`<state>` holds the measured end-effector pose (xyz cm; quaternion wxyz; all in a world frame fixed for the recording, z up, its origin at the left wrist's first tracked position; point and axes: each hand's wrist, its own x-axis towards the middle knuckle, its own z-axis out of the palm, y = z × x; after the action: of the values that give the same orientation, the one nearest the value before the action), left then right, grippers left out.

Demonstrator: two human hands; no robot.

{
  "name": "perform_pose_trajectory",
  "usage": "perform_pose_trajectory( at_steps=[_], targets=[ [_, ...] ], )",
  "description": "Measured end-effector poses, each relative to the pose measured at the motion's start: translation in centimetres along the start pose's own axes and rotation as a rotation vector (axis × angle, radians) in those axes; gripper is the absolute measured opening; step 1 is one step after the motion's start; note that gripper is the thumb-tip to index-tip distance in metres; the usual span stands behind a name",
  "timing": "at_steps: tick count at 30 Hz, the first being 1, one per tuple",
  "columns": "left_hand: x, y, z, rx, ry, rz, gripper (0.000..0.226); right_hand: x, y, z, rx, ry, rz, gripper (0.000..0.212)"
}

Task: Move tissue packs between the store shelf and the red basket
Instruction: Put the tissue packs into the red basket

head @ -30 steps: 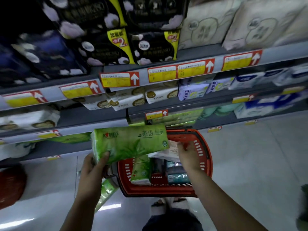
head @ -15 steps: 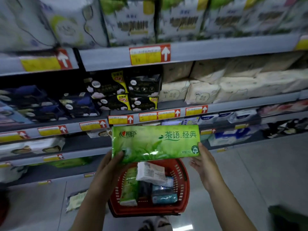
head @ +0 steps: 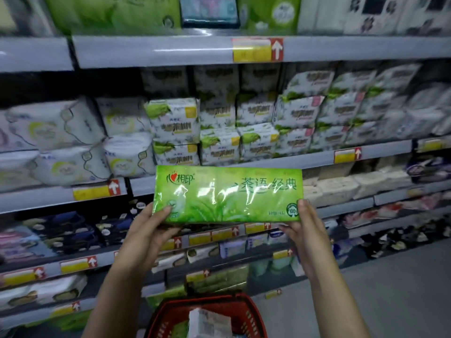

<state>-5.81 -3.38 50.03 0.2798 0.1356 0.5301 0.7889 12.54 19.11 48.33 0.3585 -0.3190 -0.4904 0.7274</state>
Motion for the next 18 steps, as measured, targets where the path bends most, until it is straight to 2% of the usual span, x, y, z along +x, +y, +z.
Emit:
perform_pose_trajectory(
  at_steps=[3,5,6,7,9,10,11,13,14,17,18],
  targets=[
    [-0.2,1.6,1.0,-0.03,-0.01,0.053,0.092,0.0,-2.1,0.9,-0.021,-0.057,-0.059,0.048],
    [-0.4,2.3,1.4,-0.051,-0.021,0.08,0.076,-0.1,-3.0,1.4,0.009,-0.057,-0.077,0.029],
    [-0.5,2.7,1.6,-0.063,-0.018,0.089,0.077,-0.1,-3.4,1.5,0.028,-0.056,-0.081,0.019],
    [-0.6,3.1,1.8,-0.069,0.004,0.101,0.087,-0.2,-3.8,1.7,0.035,-0.058,-0.087,0.02],
    [-0.7,3.9,1.9,-0.087,0.064,0.106,0.115,-0.4,-4.7,2.0,0.02,-0.092,-0.1,0.046],
    [-0.8,4.2,2.0,-0.098,0.075,0.108,0.123,-0.6,-5.1,2.3,0.017,-0.104,-0.11,0.052],
    [-0.9,4.5,1.9,-0.109,0.073,0.116,0.127,-0.7,-5.5,2.5,0.024,-0.111,-0.126,0.044],
    [-1.1,4.9,2.0,-0.13,0.064,0.123,0.13,-0.5,-5.8,2.6,0.067,-0.089,-0.14,0.013],
    [-1.2,5.0,2.0,-0.138,0.067,0.127,0.13,-0.6,-6.0,2.6,0.082,-0.094,-0.143,0.008],
    [-1.3,5.4,2.3,-0.151,0.06,0.148,0.122,-0.6,-6.5,2.9,0.089,-0.109,-0.163,0.015],
    [-1.3,5.6,2.5,-0.151,0.063,0.15,0.122,-0.7,-6.8,3.1,0.101,-0.109,-0.164,0.01]
  ],
)
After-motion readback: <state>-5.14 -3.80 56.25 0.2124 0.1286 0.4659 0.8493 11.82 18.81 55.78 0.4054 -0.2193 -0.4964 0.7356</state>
